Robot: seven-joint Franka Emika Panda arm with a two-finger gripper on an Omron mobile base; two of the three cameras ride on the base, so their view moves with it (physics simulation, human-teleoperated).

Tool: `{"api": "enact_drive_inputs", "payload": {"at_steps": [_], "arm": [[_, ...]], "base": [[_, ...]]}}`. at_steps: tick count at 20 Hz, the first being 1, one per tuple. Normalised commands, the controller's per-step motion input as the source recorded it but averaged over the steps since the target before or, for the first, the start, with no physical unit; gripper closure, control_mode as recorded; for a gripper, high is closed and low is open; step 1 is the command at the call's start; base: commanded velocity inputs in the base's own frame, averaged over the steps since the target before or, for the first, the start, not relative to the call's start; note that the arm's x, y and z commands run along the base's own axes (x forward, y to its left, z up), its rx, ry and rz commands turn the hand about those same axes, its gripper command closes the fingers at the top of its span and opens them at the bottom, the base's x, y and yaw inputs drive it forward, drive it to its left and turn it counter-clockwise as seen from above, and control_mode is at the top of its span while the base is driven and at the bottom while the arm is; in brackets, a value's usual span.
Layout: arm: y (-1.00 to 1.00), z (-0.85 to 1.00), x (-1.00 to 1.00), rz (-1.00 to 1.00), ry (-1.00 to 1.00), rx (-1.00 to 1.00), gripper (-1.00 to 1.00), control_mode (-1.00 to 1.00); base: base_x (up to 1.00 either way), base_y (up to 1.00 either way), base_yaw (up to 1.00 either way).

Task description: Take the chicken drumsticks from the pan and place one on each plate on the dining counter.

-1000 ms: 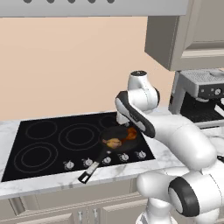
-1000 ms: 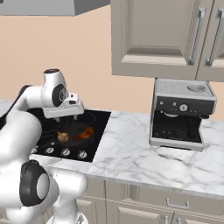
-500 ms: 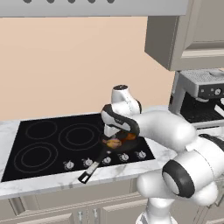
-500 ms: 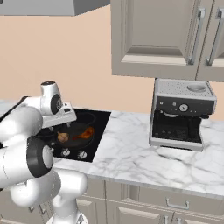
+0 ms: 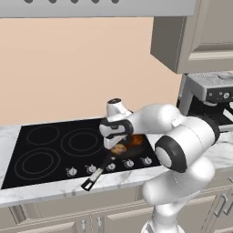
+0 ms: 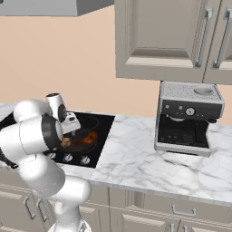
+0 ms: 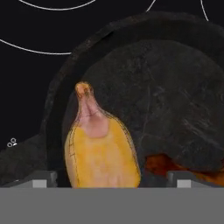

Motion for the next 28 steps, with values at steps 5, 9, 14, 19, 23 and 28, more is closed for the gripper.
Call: {"api": "enact_drive_inputs", "payload": {"at_steps": [5,9,14,19,23,28], "arm": [[0.0,-0.5,0.07,0.01,0.09,-0.01,-1.0,-1.0],[0.0,-0.66,0.0,0.0,0.16,-0.03,-1.0,-1.0],[0.0,-0.74,-0.03,0.0,0.2,-0.03,1.0,-1.0],[-0.02,0.24,-0.46,-0.19,-0.1,0.07,1.0,-1.0],[-0.01,0.92,-0.28,-0.19,-0.21,0.13,1.0,-1.0],[-0.12,0.99,-0.51,-0.32,-0.33,0.13,1.0,-1.0]], "base": [[0.0,0.0,0.0],[0.0,0.0,0.0],[0.0,0.0,0.0],[0.0,0.0,0.0],[0.0,0.0,0.0],[0.0,0.0,0.0]]}}
